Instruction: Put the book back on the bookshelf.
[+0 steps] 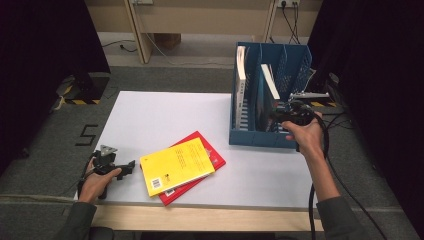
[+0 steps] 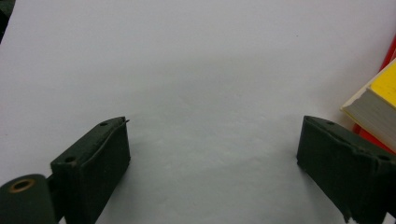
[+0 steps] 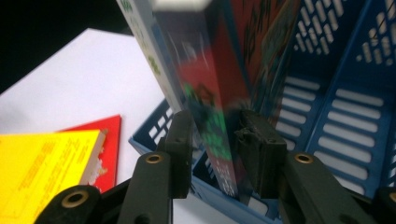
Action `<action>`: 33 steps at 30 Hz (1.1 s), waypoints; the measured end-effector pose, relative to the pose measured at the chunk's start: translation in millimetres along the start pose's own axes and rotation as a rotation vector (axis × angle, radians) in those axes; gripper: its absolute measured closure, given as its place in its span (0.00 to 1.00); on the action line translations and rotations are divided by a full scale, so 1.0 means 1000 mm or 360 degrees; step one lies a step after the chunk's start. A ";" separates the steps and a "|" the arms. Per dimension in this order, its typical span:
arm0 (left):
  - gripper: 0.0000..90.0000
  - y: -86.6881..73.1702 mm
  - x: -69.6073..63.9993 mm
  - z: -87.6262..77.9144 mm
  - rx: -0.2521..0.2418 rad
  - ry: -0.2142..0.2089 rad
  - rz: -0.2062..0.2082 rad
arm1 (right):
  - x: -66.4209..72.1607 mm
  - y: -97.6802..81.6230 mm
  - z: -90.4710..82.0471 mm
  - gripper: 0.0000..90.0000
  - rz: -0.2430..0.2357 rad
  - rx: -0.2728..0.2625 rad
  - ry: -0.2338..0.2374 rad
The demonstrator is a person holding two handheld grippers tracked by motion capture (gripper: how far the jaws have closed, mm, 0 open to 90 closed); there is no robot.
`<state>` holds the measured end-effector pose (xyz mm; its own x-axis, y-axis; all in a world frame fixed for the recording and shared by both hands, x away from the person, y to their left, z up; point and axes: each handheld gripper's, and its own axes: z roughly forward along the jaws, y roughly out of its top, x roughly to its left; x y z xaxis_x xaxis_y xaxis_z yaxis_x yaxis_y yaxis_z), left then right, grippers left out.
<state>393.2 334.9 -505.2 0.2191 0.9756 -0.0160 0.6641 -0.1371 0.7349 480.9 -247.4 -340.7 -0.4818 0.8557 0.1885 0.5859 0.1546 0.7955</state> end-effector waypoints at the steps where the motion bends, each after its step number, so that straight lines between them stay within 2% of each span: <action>1: 0.09 0.000 0.000 0.000 0.0000 0.0000 0.0000 | -0.001 -0.002 0.002 0.75 0.0003 0.0004 0.0004; 4: 0.09 0.000 0.000 0.000 -0.0003 -0.0001 -0.0004 | -0.002 -0.005 0.009 0.74 0.0009 0.0009 0.0002; 6: 0.09 0.000 0.000 0.000 -0.0001 0.0001 -0.0001 | -0.002 -0.005 0.011 0.74 -0.0010 0.0016 -0.0001; 9: 0.09 0.000 0.000 0.000 0.0000 0.0000 0.0000 | -0.001 -0.003 0.016 0.75 -0.0051 0.0032 -0.0043; 15: 0.09 0.000 0.000 0.000 0.0001 0.0000 0.0000 | -0.005 0.001 0.030 0.75 -0.0048 0.0075 -0.0084; 16: 0.09 0.000 0.000 0.000 0.0000 0.0000 0.0000 | -0.006 0.002 0.033 0.75 -0.0052 0.0079 -0.0112; 18: 0.09 0.000 0.000 0.000 0.0001 0.0000 -0.0001 | -0.009 0.003 0.038 0.77 -0.0031 0.0078 -0.0136; 20: 0.09 0.000 0.000 0.000 0.0001 -0.0001 -0.0001 | -0.013 0.003 0.043 0.78 -0.0004 0.0078 -0.0128; 22: 0.09 0.000 0.000 0.000 -0.0003 -0.0001 -0.0005 | -0.013 0.003 0.044 0.79 -0.0002 0.0075 -0.0118; 25: 0.09 0.000 0.000 0.000 -0.0001 0.0000 -0.0001 | -0.011 0.002 0.042 0.81 -0.0038 0.0077 -0.0163; 29: 0.09 0.000 0.000 0.000 -0.0004 0.0000 -0.0005 | -0.013 -0.002 0.040 0.80 -0.0010 0.0042 -0.0154; 33: 0.09 0.000 0.000 0.000 -0.0001 0.0000 -0.0001 | -0.010 -0.004 0.039 0.79 -0.0032 0.0036 -0.0136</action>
<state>393.3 335.0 -505.3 0.2189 0.9756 -0.0164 0.6639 -0.1365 0.7353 509.2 -237.5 -368.7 -0.4369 0.8912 0.1219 0.5916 0.1826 0.7853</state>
